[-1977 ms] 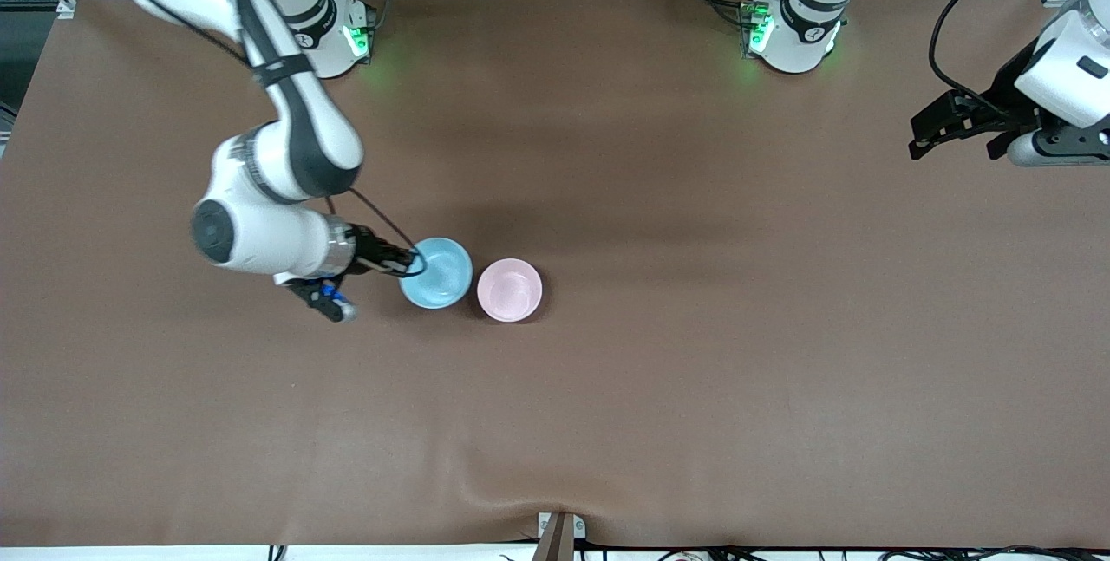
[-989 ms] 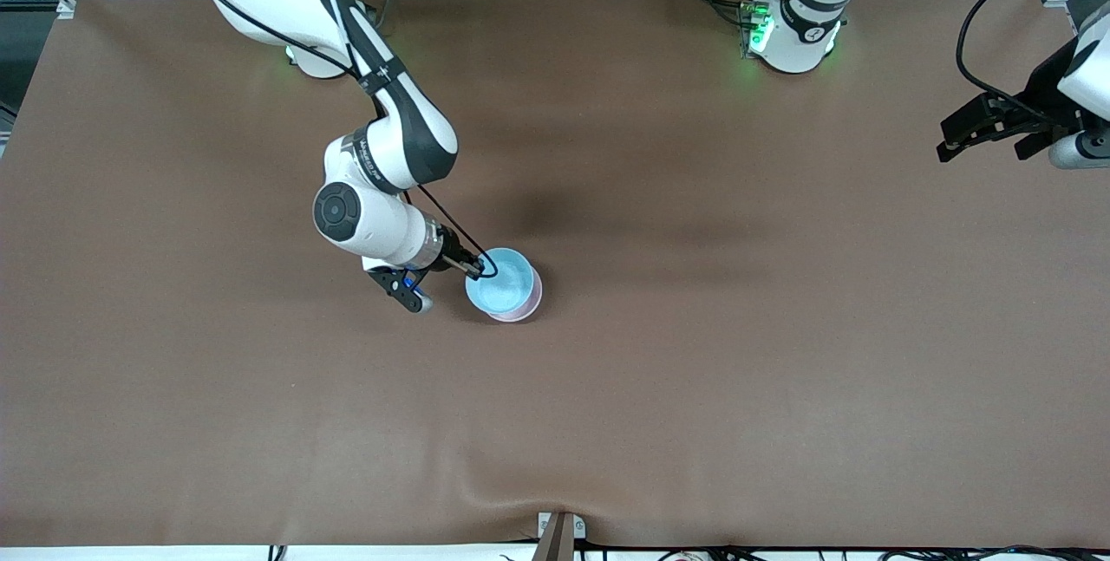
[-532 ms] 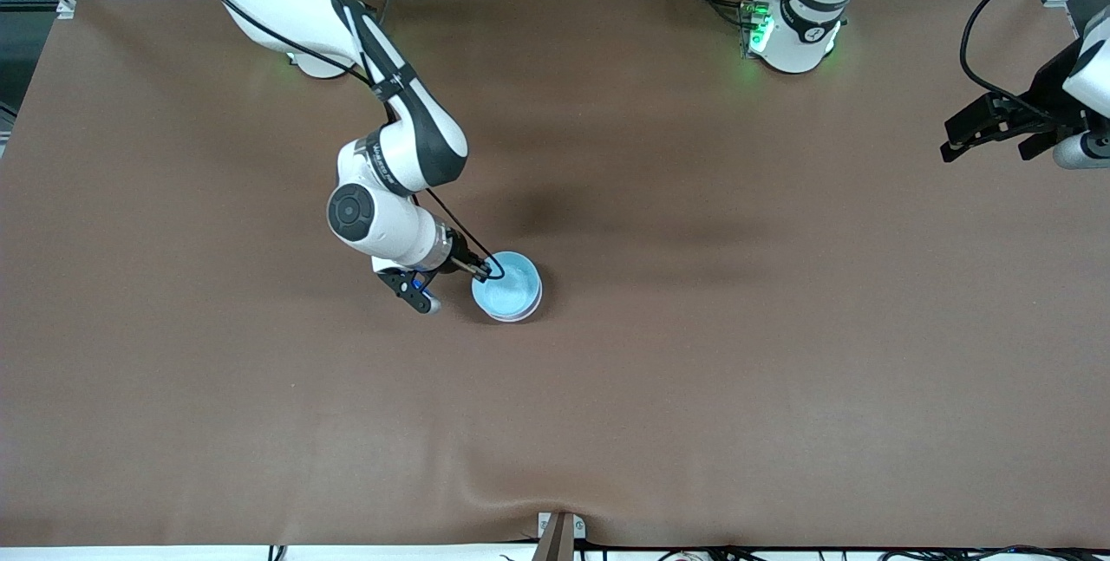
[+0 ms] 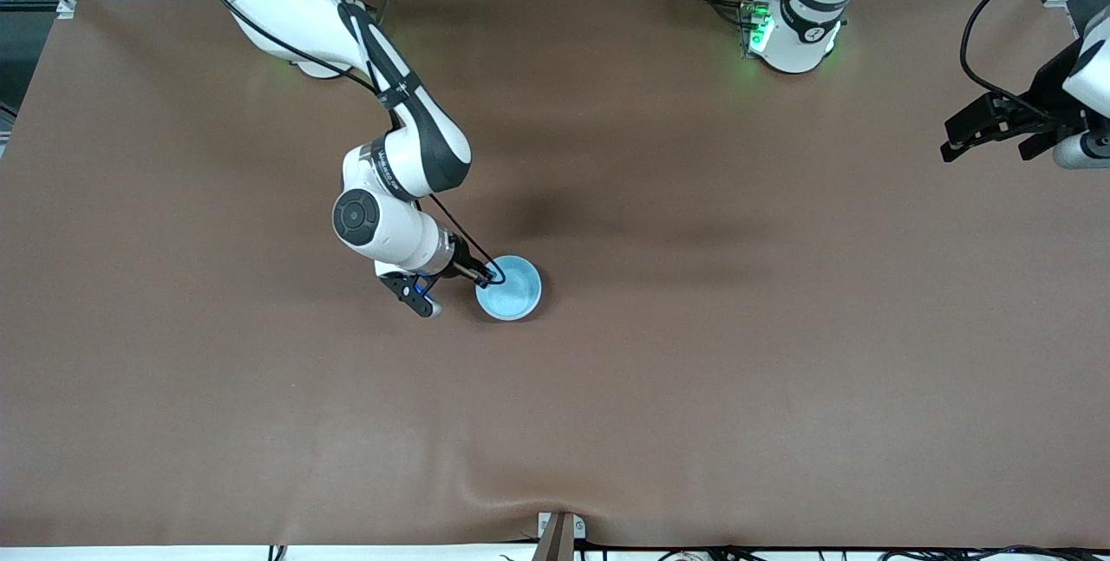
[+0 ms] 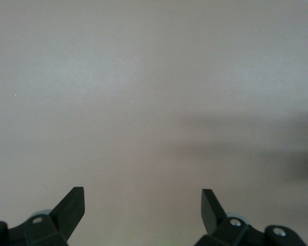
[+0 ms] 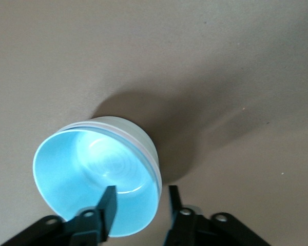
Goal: Stack pink and blue bowls on white bowl
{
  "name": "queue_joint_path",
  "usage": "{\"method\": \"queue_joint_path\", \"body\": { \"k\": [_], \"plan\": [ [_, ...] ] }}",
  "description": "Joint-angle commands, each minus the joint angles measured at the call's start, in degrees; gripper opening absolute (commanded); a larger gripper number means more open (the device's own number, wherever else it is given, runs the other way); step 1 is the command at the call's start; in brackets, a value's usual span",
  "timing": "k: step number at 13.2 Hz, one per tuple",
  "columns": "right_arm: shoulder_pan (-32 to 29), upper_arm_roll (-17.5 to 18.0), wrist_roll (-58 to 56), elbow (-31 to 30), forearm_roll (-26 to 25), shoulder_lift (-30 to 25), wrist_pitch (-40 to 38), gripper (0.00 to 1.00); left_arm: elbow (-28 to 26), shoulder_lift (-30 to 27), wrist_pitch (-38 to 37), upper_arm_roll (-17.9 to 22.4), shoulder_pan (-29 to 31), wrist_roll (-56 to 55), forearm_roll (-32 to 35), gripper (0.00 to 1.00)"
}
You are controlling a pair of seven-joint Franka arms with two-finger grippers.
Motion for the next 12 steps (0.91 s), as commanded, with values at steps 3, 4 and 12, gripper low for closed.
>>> {"method": "queue_joint_path", "body": {
  "k": [3, 4, 12],
  "plan": [
    [-3.0, -0.5, 2.2, 12.5, 0.1, -0.5, -18.8, 1.0, 0.7, 0.3, 0.2, -0.3, 0.7, 1.5, -0.9, 1.0],
    [-4.8, -0.5, 2.2, 16.5, -0.6, -0.5, -24.4, 1.0, 0.7, 0.2, 0.2, -0.3, 0.8, 1.5, -0.9, 1.0],
    [-18.2, -0.5, -18.4, 33.6, -10.4, -1.1, -44.4, 1.0, 1.3, 0.3, 0.2, -0.3, 0.9, 1.5, -1.0, 1.0]
  ]
}}
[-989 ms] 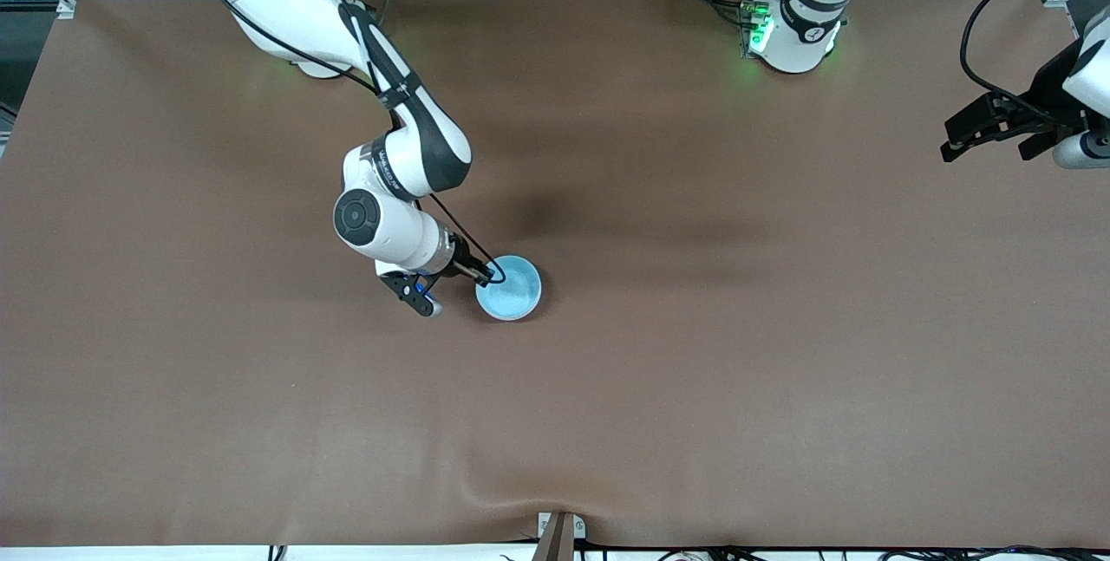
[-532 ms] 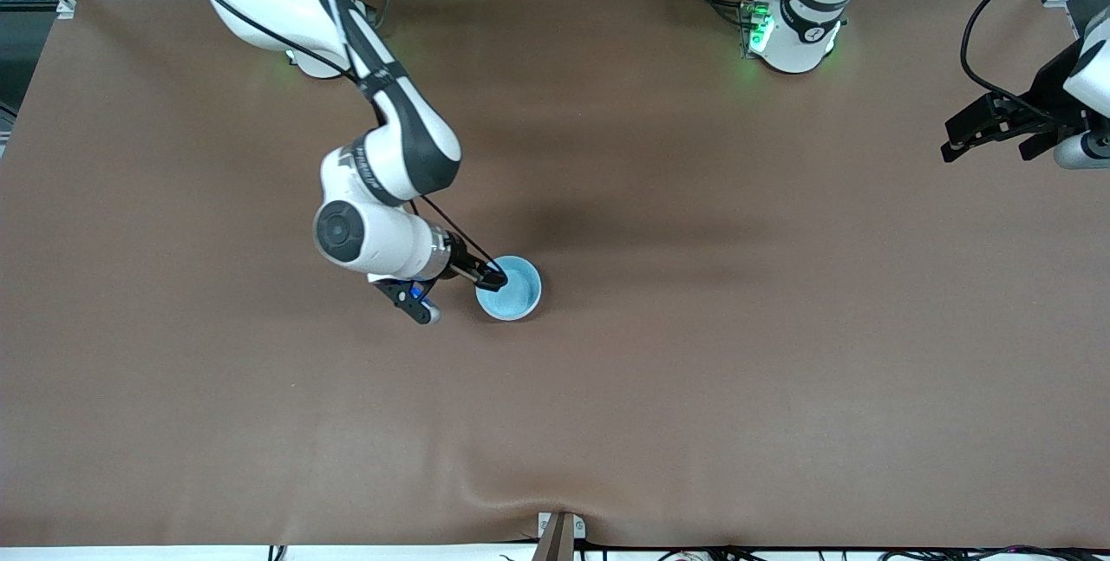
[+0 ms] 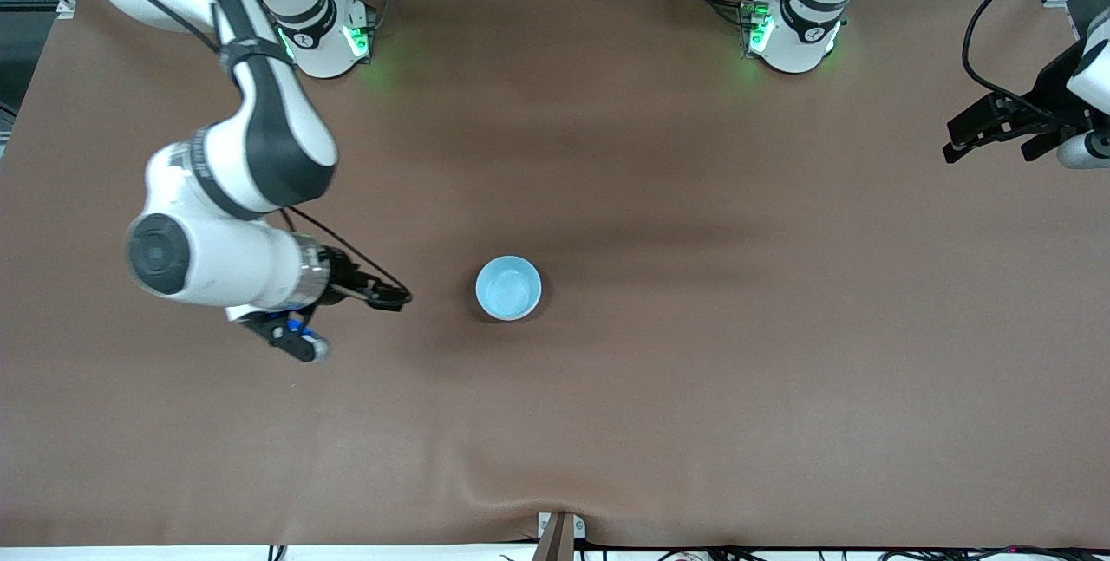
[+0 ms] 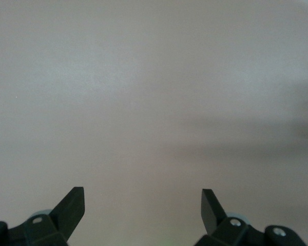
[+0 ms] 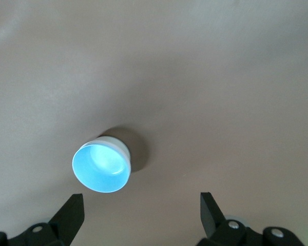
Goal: Stack pink and blue bowls on white bowl
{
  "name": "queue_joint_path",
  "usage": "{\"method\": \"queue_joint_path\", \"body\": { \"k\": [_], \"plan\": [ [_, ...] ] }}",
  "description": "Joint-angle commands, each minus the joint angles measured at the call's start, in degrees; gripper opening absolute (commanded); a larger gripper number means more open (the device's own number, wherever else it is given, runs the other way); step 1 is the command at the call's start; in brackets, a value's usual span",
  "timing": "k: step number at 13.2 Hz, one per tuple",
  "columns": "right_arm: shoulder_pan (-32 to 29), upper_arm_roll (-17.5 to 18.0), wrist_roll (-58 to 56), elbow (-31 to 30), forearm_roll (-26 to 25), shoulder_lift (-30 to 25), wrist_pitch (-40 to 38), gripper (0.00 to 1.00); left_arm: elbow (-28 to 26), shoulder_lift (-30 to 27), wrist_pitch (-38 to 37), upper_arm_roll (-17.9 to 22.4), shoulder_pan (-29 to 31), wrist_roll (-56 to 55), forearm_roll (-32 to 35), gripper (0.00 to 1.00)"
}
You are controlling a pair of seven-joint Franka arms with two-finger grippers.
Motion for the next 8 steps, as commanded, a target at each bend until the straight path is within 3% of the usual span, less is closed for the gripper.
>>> {"method": "queue_joint_path", "body": {
  "k": [1, 3, 8],
  "plan": [
    [-6.0, 0.9, -9.3, 4.9, -0.8, -0.2, -6.6, 1.0, 1.1, 0.3, 0.0, -0.2, 0.8, 1.4, -1.0, 1.0],
    [-8.6, 0.8, -13.8, 5.7, -3.1, -1.8, -10.0, 1.0, 1.1, 0.3, 0.0, -0.2, 0.8, 1.4, -1.0, 1.0],
    [-11.8, 0.9, -27.7, 6.3, -15.3, -9.2, -15.0, 1.0, 1.1, 0.3, 0.1, -0.2, 1.4, 1.4, -1.0, 1.0]
  ]
}}
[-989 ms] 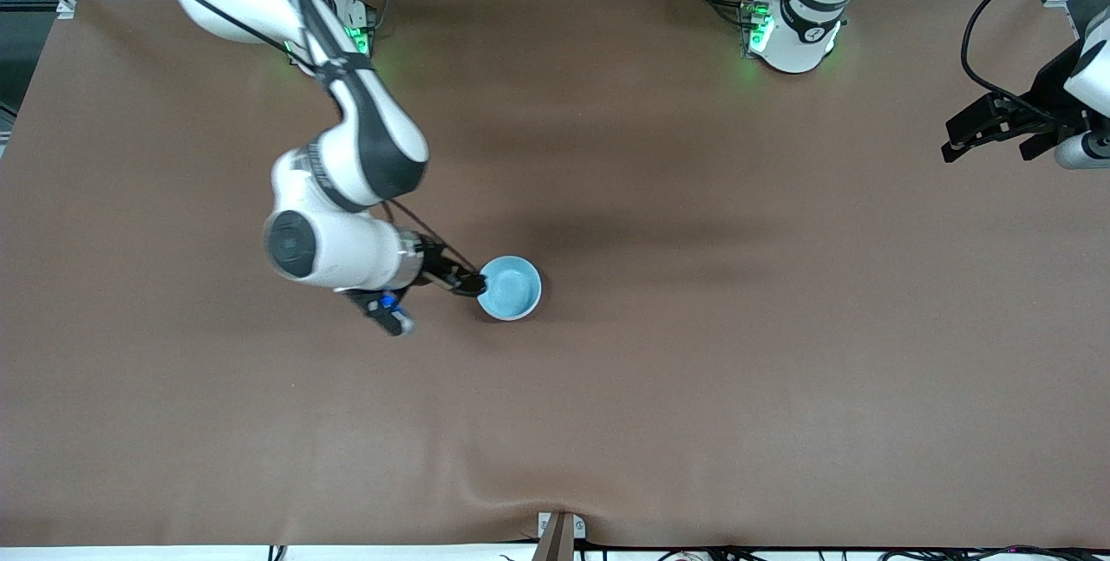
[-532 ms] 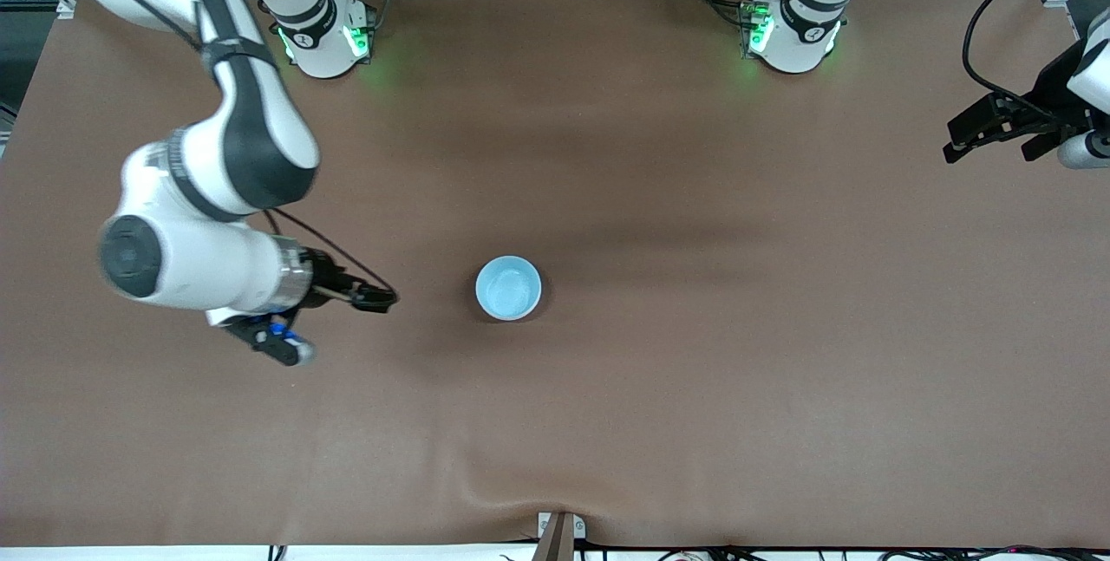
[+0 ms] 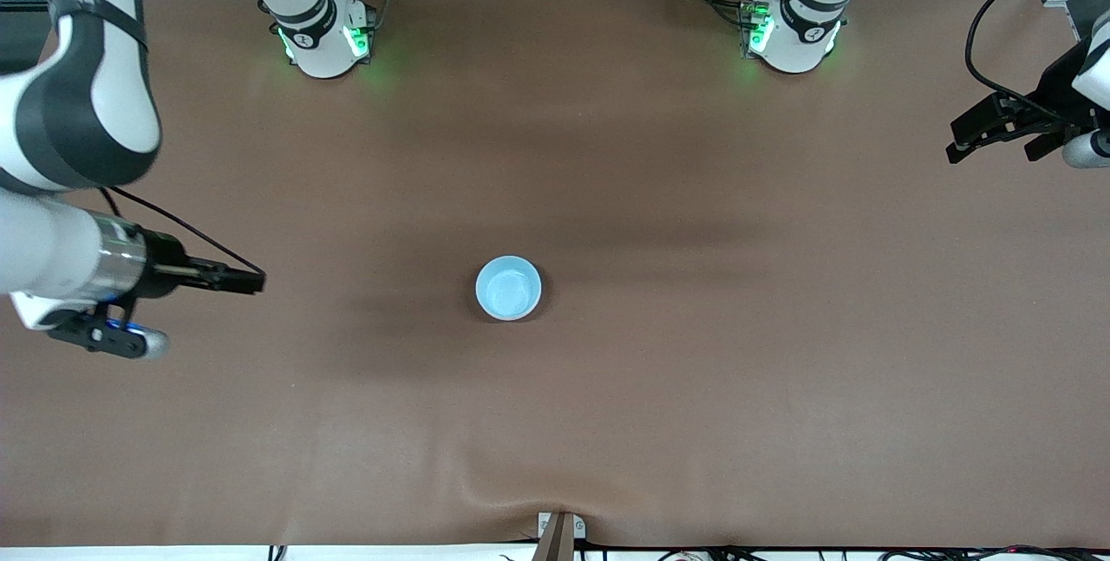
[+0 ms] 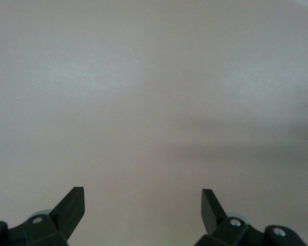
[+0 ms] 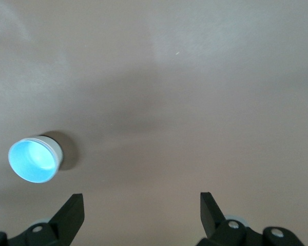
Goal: Stack pink and blue bowls on white bowl
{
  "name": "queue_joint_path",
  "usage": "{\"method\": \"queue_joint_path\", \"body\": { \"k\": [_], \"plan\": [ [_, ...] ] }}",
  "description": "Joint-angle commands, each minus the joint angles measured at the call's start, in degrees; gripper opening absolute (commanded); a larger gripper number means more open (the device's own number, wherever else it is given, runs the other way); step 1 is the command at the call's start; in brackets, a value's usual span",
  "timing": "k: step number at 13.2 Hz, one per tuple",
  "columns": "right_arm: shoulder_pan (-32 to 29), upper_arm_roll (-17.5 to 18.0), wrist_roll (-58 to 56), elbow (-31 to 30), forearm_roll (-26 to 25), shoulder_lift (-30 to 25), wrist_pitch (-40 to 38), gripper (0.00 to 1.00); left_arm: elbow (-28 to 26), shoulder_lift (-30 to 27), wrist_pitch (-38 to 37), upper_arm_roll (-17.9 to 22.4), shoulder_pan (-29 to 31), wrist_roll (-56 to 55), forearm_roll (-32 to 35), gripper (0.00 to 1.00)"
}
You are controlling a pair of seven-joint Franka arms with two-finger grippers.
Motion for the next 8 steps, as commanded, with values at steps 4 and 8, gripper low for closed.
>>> {"method": "queue_joint_path", "body": {
  "k": [4, 8],
  "plan": [
    [-5.1, 1.1, -9.8, -2.9, -6.4, -12.8, -9.1, 1.0, 1.0, 0.3, 0.0, -0.3, 2.0, 1.5, -1.0, 1.0],
    [-5.3, 1.0, -9.8, -25.1, -7.1, -28.6, -0.2, 1.0, 1.5, 0.2, 0.0, -0.3, 2.7, 1.6, -1.1, 1.0]
  ]
}}
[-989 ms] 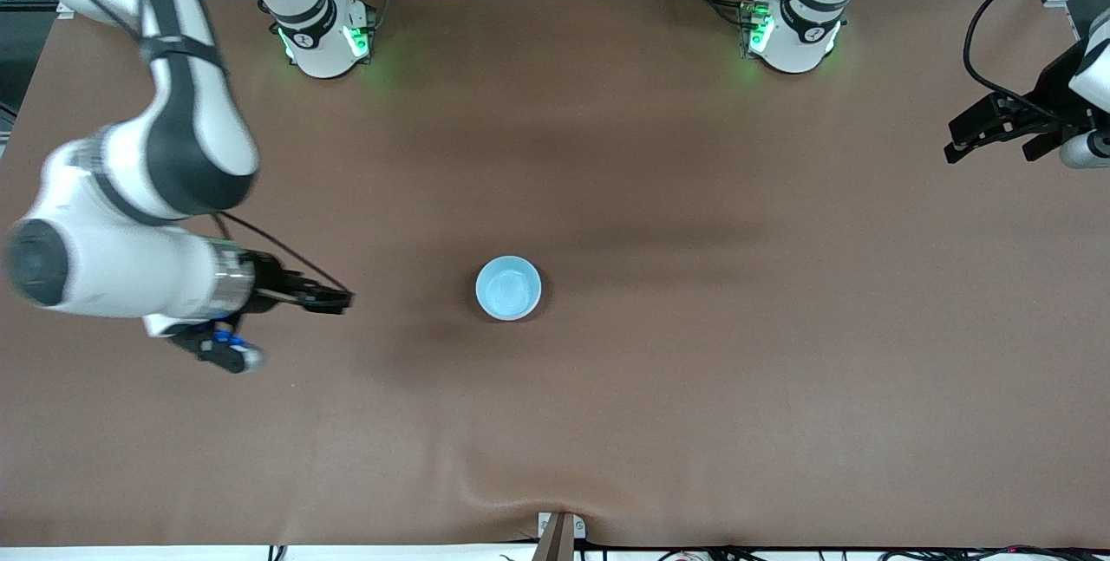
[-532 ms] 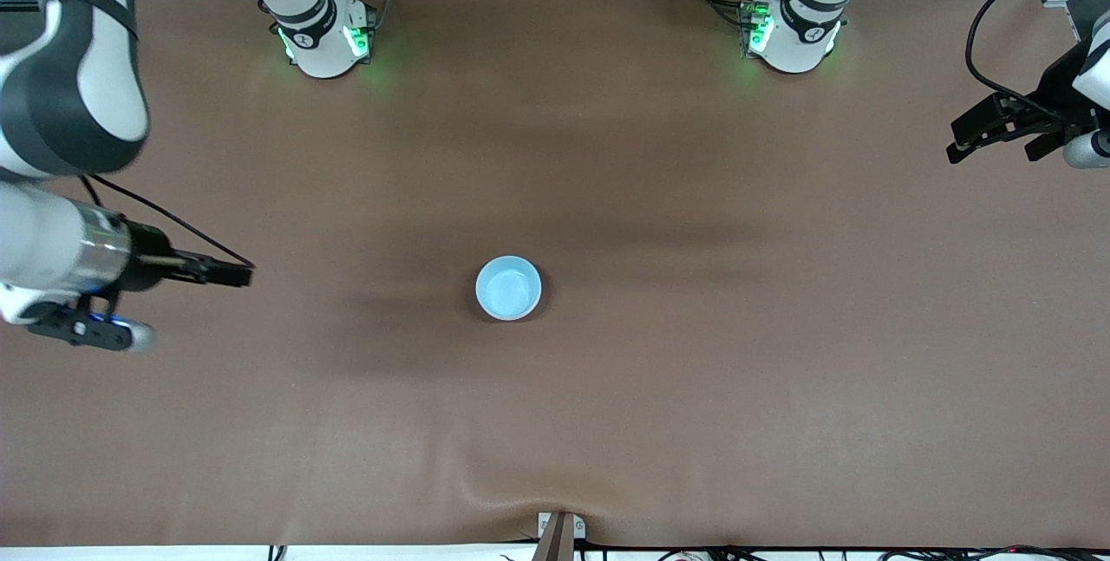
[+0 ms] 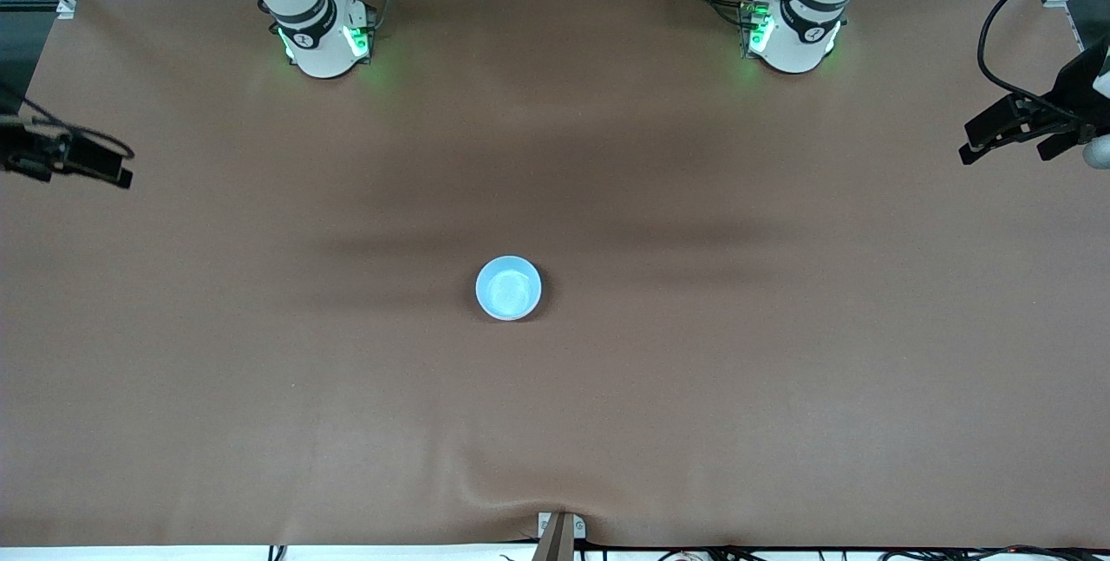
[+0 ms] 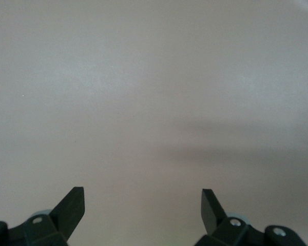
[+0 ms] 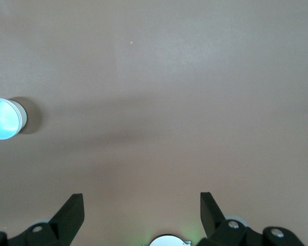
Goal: Stack pink and blue bowls on white bowl
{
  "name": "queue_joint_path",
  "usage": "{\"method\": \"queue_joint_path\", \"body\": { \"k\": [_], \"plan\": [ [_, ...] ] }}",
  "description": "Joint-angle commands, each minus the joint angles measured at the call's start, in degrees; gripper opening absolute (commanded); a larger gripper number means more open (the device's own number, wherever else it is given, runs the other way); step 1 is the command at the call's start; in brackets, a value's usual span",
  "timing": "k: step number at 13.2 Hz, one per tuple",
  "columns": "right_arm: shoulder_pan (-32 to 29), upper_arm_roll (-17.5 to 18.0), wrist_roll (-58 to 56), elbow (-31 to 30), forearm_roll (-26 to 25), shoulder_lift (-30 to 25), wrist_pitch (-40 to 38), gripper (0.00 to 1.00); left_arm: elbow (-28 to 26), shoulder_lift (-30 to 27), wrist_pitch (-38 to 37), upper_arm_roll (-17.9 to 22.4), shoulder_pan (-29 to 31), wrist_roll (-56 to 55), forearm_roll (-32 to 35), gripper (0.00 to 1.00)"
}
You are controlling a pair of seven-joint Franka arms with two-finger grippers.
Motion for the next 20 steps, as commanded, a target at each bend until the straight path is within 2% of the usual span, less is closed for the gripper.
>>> {"method": "queue_joint_path", "body": {
  "k": [1, 2, 3, 10, 13, 16, 18, 20],
  "plan": [
    [-0.5, 1.1, -0.4, -22.1, -1.7, -14.1, 10.2, 1.0, 1.1, 0.2, -0.1, -0.3, 1.2, 1.5, -1.1, 1.0],
    [-0.3, 1.2, -1.1, -24.4, -2.9, -15.7, 11.5, 1.0, 1.1, 0.2, -0.1, -0.3, 1.2, 1.5, -1.1, 1.0],
    [-0.1, 1.4, -1.3, -24.3, -4.2, -15.8, 11.4, 1.0, 1.2, 0.2, -0.1, -0.3, 1.2, 1.5, -1.1, 1.0],
    [-0.6, 1.2, -1.8, -23.7, -3.8, -15.2, 12.5, 1.0, 1.1, 0.2, -0.2, -0.4, 1.1, 1.5, -1.1, 1.0],
    [-0.8, 1.1, -1.8, -19.3, -3.8, -12.8, 12.4, 1.0, 1.0, 0.3, -0.2, -0.4, 1.1, 1.6, -1.1, 1.0],
    [-0.9, 1.1, -1.8, -17.6, -4.0, -11.7, 12.5, 1.0, 1.1, 0.3, -0.2, -0.4, 1.0, 1.6, -1.1, 1.0],
    [-0.9, 1.1, -1.8, -13.0, -3.9, -8.8, 12.1, 1.0, 1.1, 0.3, -0.3, -0.4, 1.1, 1.6, -1.1, 1.0],
    [-0.5, 1.1, -3.0, -12.5, -3.8, -8.4, 11.5, 1.0, 1.0, 0.2, -0.6, -0.4, 1.2, 1.9, -1.1, 1.0]
  ]
}}
